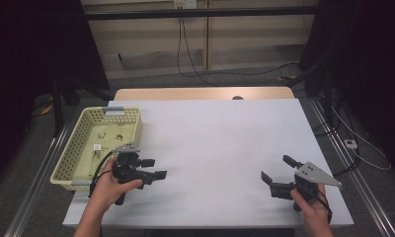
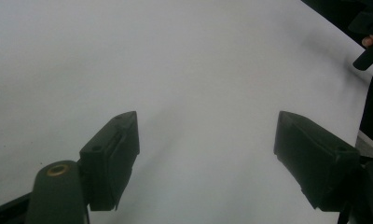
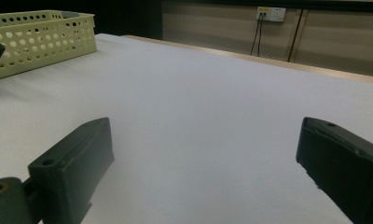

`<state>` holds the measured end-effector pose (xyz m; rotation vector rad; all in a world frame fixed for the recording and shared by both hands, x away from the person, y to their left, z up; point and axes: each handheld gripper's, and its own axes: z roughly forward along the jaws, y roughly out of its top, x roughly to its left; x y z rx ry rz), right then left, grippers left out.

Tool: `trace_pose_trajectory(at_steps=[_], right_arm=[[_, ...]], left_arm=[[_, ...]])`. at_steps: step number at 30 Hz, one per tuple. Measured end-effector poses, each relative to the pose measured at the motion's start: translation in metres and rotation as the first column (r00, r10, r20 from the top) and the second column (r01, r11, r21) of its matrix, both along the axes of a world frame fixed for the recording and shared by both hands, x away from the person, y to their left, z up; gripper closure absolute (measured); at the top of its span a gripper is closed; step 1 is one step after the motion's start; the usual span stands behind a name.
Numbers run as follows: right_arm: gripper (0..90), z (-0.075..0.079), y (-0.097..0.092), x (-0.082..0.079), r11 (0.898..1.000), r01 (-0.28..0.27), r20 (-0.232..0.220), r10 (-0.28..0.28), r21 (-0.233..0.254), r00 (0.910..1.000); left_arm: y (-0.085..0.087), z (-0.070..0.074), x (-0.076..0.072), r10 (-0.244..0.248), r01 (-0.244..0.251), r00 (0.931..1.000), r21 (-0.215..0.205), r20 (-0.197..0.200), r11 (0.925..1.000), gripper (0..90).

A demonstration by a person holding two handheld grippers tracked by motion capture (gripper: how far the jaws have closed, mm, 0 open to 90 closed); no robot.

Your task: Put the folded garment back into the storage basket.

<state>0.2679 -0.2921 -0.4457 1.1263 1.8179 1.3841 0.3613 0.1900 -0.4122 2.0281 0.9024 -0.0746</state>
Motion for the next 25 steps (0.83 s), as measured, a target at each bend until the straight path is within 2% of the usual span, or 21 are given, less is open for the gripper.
trace_pose_trajectory(at_steps=[11,25], right_arm=[[3.7,0.0002,-0.0004,-0.0003,1.000,0.003,-0.002,-0.003,0.003,1.0000],[3.6,-0.0003,-0.0014,-0.0003,1.000,0.004,-0.010,-0.004,0.008,0.9999]], left_arm=[[0.0021,0.0009,-0.0038,-0.020,0.020,0.9998,0.002,0.005,0.9998,21.5],[0.0023,0.0005,-0.0036,-0.019,0.019,0.9998,0.002,0.008,0.9998,21.9]])
